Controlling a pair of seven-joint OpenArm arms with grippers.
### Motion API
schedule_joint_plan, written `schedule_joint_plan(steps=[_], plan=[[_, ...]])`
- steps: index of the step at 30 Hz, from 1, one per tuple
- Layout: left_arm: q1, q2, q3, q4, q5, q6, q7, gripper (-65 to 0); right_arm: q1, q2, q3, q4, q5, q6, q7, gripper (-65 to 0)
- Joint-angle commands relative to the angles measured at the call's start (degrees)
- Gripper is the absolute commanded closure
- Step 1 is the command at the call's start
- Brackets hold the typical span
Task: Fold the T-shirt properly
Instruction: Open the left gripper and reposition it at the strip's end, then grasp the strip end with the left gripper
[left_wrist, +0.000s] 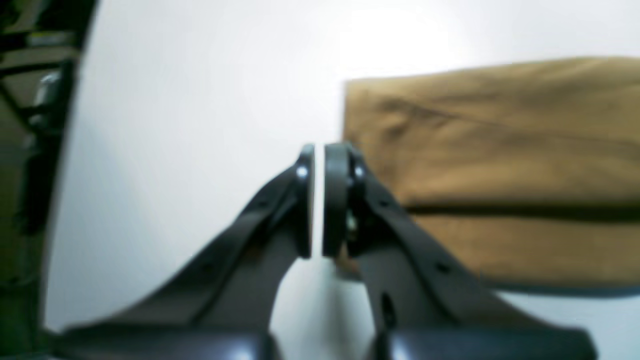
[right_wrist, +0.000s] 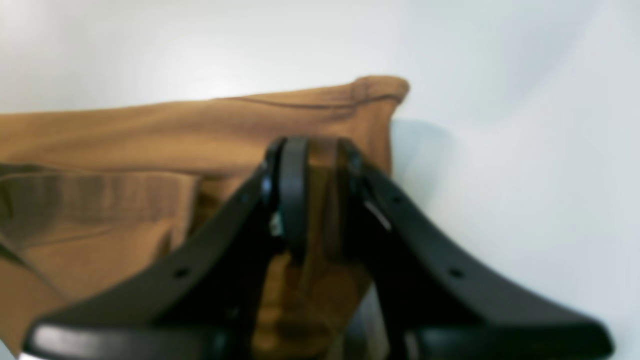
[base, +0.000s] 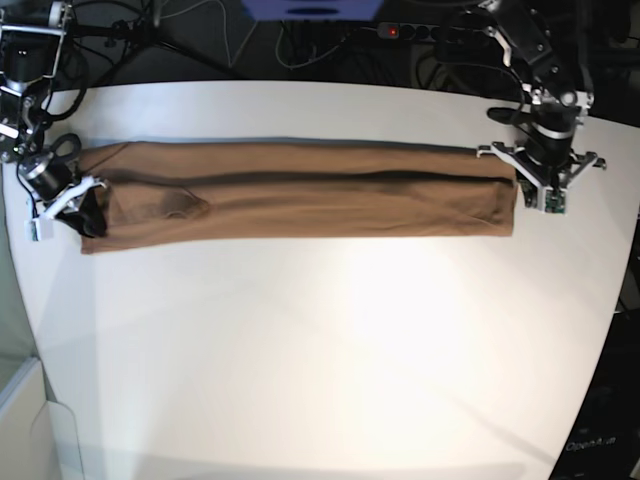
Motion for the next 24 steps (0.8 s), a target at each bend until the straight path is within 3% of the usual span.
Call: schedule_joint_plan(steps=[1,5,9,11,24], plan=[[-0.34,-0.26,-0.21,1.53,-0.46,0.27,0.68,-3.1,-0.05,0.98,0.1,-0.07,-2.67,-1.78,-3.51,-9.4],[-2.45,-0.26,-1.88,0.73,-0.81,0.27,5.69,-16.2,-0.05,0.36,0.1,-0.07,-2.67,-1.78,-3.51,-9.4],[-2.8,-1.83,-3.46,-1.11,-6.26,0.27,8.77,-33.5,-0.23,0.28,0.1,-0.07,-2.67,-1.78,-3.51,-9.4],[-2.71,-2.36,-3.55,-1.29,-8.98,0.27,10.79,-38.5,-0.32,0.28,0.1,-0.16,-2.67,-1.78,-3.51,-9.4],[-5.79,-11.23,-3.46,-7.09,-28.77,0.27,31.28,-39.7,-0.41,0.28,-0.17,-0.25,-2.76,-1.78,-3.51,-9.4]])
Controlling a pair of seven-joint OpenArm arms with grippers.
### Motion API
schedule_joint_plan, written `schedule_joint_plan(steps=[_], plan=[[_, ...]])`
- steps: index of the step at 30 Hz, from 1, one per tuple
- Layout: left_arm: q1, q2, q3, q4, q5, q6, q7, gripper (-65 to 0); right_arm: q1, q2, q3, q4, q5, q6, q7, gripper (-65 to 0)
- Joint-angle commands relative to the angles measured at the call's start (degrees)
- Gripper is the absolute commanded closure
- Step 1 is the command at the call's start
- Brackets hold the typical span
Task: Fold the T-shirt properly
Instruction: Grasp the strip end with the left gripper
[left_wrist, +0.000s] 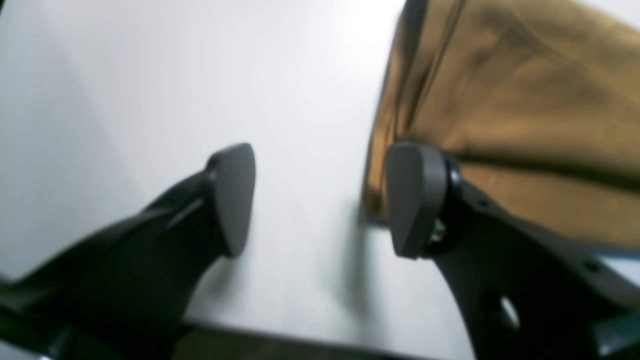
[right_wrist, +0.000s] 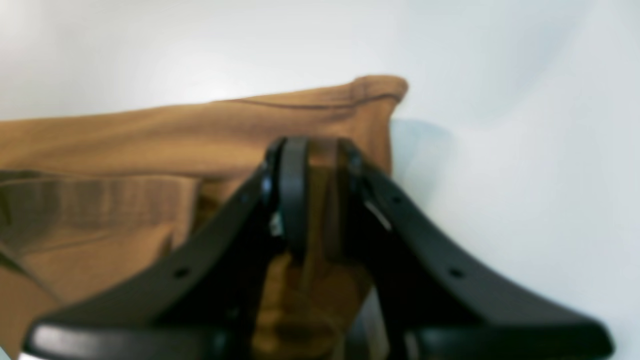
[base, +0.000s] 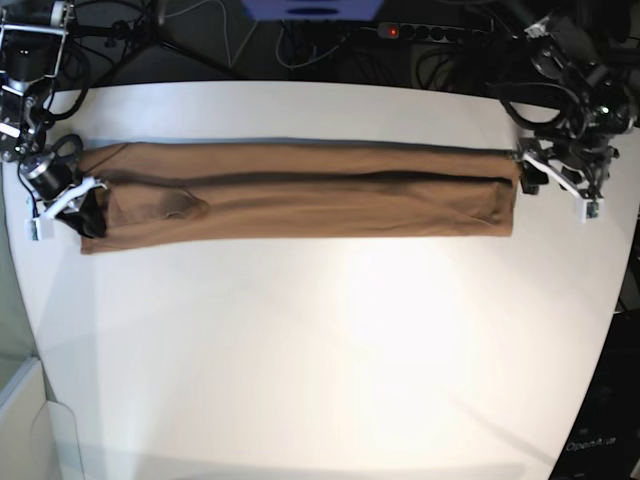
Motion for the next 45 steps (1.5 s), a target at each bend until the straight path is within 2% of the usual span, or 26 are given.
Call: schedule_joint_plan(steps=[1,4,8,17,24,34,36,38,41,42,44,45], plan=[[-0.96,-1.18,-0.12,-0.91,-1.67,-0.12,0.37,-39.7,-0.36,0.76,-0.78,-0.18,-2.78,-1.17,-3.79,-9.4],[-2.11,-3.03,0.06,-4.69,-5.1,-0.12,2.22,-39.7,-0.36,0.85,-2.36,-0.18,-2.78,-1.17,-3.62,-9.4],[-3.69,-3.38,0.15,-6.54,-7.3,-0.12,3.98,-39.7,-0.36,0.85,-3.51,-0.18,-2.78,-1.17,-3.53,-9.4],[-6.85,-2.85,0.85,-6.63,-7.38,-0.12,6.62,-39.7,-0.27,0.76,-4.39,-0.18,-2.78,-1.17,-3.53,-9.4],[-6.77,-2.85,5.77,-9.09,-7.38,-0.12,6.53,-39.7,-0.1,0.76,-5.09,-0.18,-2.78,-1.17,-3.53,-9.3],[-6.77,-3.29,5.86,-14.1,-7.38,-0.12,5.91,-39.2,0.08,0.76,-5.09,-0.18,-2.78,-1.17,-3.53,-9.3],[-6.77,-3.21,5.95,-14.1,-7.38,-0.12,6.0,-35.3,0.08,0.76,-5.09,-0.18,-2.78,-1.17,-3.53,-9.3],[-6.77,-3.03,6.04,-14.1,-7.38,-0.12,6.18,-23.8,0.08,0.76,-5.09,-0.18,-2.78,-1.17,-3.53,-9.3],[-6.85,-2.94,6.12,-13.92,-7.38,-0.12,6.53,-2.7,0.08,0.76,-5.09,-0.18,-2.78,-1.17,-3.53,-9.3],[-6.94,-2.94,6.12,-13.92,-7.38,-0.12,6.62,-0.9,0.08,0.76,-5.09,-0.18,-2.78,-1.17,-3.53,-9.3],[-7.38,-2.85,6.21,-13.92,-7.12,-0.12,6.62,-3.9,0.08,0.76,-5.09,-0.18,-2.78,-1.17,-3.53,-9.3],[-7.56,-2.85,6.21,-13.84,-7.12,-0.12,6.7,-3.2,0.08,0.76,-5.09,-0.18,-2.78,-1.17,-3.53,-9.3]])
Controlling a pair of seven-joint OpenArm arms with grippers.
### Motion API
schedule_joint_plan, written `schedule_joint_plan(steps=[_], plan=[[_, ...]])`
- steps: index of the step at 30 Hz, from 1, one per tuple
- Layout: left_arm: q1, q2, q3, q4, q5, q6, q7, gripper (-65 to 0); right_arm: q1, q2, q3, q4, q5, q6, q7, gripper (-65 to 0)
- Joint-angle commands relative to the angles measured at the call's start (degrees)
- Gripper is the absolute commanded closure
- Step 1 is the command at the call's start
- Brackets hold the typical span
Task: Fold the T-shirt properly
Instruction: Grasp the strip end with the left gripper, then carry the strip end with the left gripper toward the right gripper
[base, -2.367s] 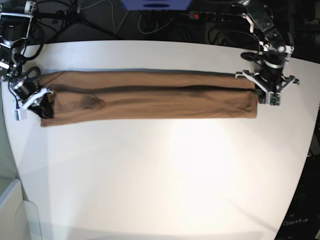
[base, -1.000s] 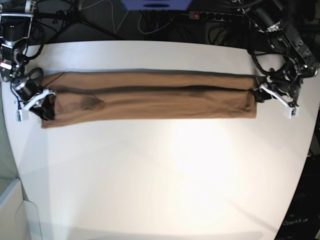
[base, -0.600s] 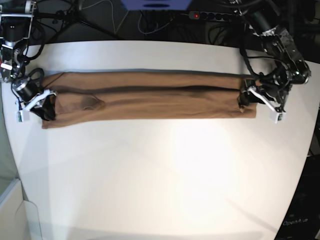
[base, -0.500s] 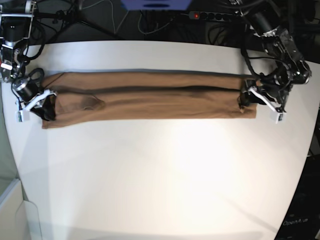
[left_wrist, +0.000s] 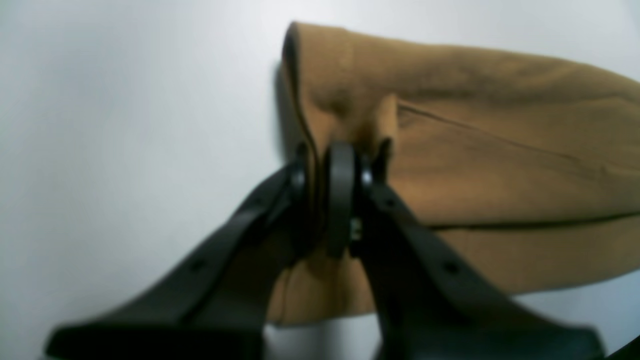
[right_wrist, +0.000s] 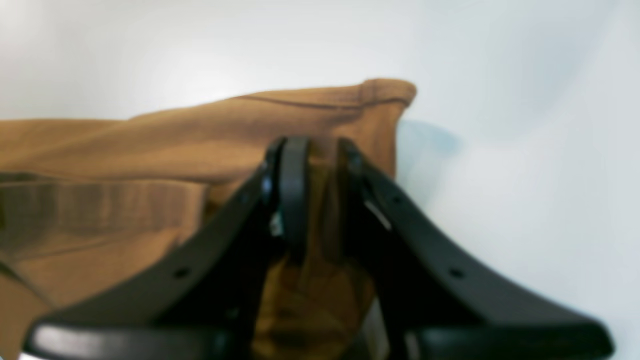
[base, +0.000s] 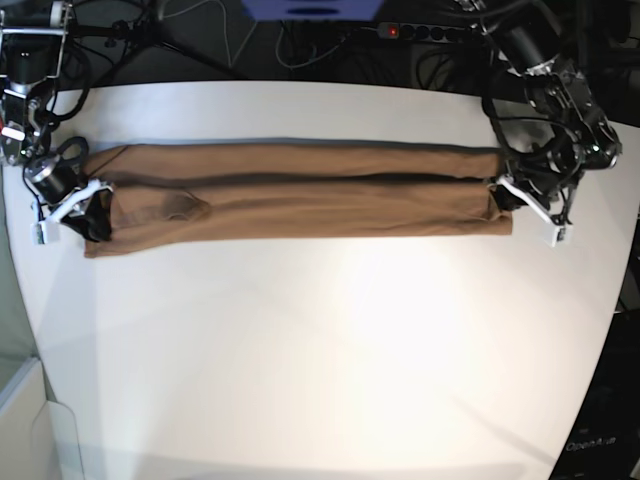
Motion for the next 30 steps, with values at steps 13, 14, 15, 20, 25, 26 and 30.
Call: schedule_joint_plan(steps=[13,14,15,20,25,26,30], plan=[[0.03,6.54,4.09,22.7,0.4,0.07,13.37,-2.9,-0.29,-0.51,-0.96,-0.29,-3.41,-0.21,-5.69,-9.3],[0.12,7.5,4.53,24.63,0.66,0.07,13.99,-2.9,-0.29,-0.51,-1.31,-0.29,-3.41,-0.21,-5.69,-9.3],[0.29,8.3,5.06,26.3,0.84,0.07,14.6,-2.9,-0.29,-0.51,-1.49,-0.29,-3.41,-0.21,-5.69,-9.3],[0.21,10.76,12.09,28.33,0.93,0.07,16.71,-2.8,-0.29,-0.51,-1.75,-0.29,-3.41,-0.21,-5.6,-9.3],[0.82,12.52,18.33,27.71,0.49,0.07,13.46,-2.8,-0.29,-0.6,-1.75,-0.29,-3.41,-0.21,-5.69,-9.3],[1.0,12.78,19.48,27.71,0.49,0.07,12.58,-2.8,-0.38,-0.6,-1.75,-0.21,-3.41,-0.21,-5.69,-9.3],[1.17,13.04,26.42,26.48,0.4,0.07,11.09,-2.8,-0.56,-0.6,-1.75,-0.21,-3.41,-0.21,-5.69,-9.3]])
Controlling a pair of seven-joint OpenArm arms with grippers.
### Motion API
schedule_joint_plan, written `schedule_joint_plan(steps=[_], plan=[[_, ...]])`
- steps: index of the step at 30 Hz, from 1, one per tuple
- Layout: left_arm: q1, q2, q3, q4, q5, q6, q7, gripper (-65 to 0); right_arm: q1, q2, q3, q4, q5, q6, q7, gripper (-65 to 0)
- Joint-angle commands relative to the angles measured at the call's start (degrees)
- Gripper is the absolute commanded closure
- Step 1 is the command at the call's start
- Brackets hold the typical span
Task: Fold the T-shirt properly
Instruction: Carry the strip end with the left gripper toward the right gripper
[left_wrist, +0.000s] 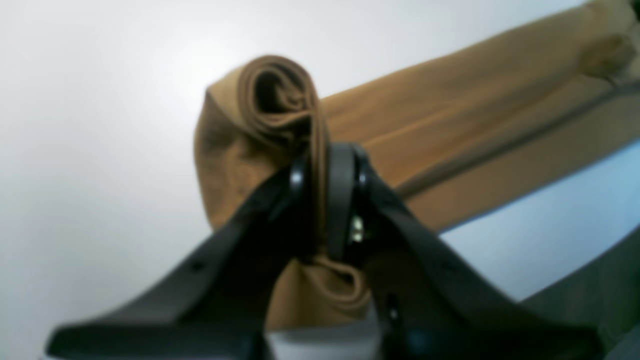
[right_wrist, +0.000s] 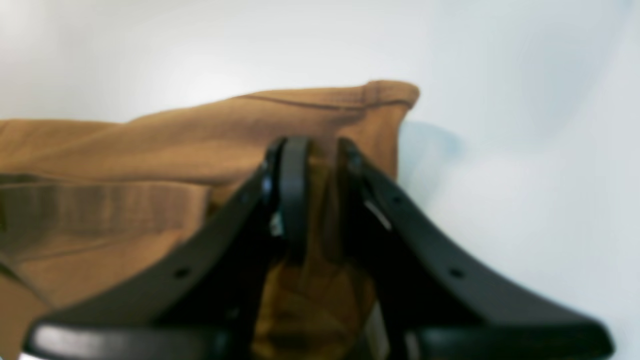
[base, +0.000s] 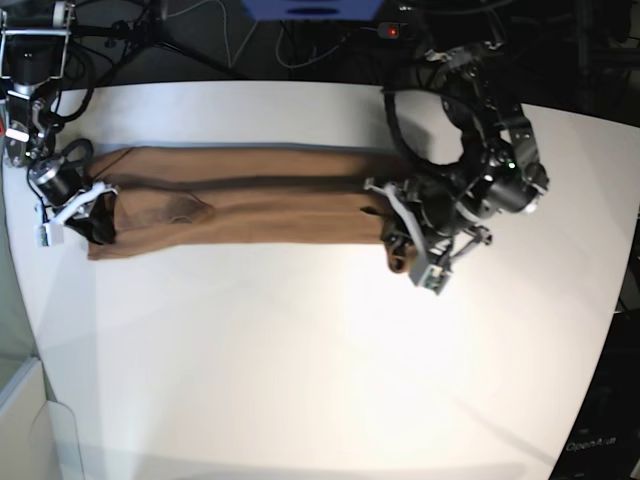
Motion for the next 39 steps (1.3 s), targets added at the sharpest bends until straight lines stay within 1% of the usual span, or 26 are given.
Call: schedule_joint_plan(steps=[1,3,8,18,20,23,26,28,37,38,39], plan=[[-0.86,0.55,2.15,0.16,-1.24,-0.14,-1.18,-2.8,-0.82,0.03,-0.68,-0.42,-3.83,-0.05,-5.98,-9.3],[-1.12,0.55,4.7,-0.98,-1.24,-0.14,-1.79,-2.8,-0.91,0.03,-0.68,-0.42,-3.83,-0.05,-5.98,-9.3],[-1.39,0.55,9.88,-4.76,-1.33,-0.14,-6.27,-2.8,-1.0,-0.23,-0.77,-0.42,-3.83,-0.05,-6.06,-9.3],[-1.39,0.55,17.45,-10.83,-1.42,-0.14,-12.87,-2.8,-1.08,-0.32,-0.86,-0.51,-3.83,-0.05,-6.06,-9.3],[-1.39,0.55,18.59,-11.71,-1.68,-0.14,-14.45,-2.7,-1.08,-0.32,-2.09,-0.51,-3.83,-0.05,-6.06,-9.3],[-2.27,0.55,18.68,-13.82,-6.25,-0.14,-15.95,-2.7,-1.08,-0.32,-3.14,-0.51,-3.83,-0.05,-6.06,-9.3],[-3.76,0.55,18.85,-16.98,-11.09,-0.14,-16.3,-2.7,-1.08,-0.32,-3.14,-0.51,-3.83,-0.05,-6.06,-9.3],[-3.85,0.55,18.85,-17.69,-11.88,-0.14,-16.3,-2.7,-1.08,-0.32,-3.14,-0.51,-3.83,-0.05,-6.06,-9.3],[-3.5,0.55,18.85,-17.86,-11.7,-0.14,-16.38,-3.3,-1.08,-0.23,-3.23,-0.51,-3.83,-0.05,-6.06,-9.3],[-3.5,0.55,18.85,-17.86,-11.79,-0.14,-16.38,-3.9,-1.08,-0.23,-3.23,-0.51,-3.83,-0.05,-6.06,-9.3],[-3.59,0.55,18.85,-17.86,-12.14,-0.14,-16.38,-6.0,-1.08,-0.23,-3.23,-0.51,-3.83,-0.05,-6.06,-9.3]])
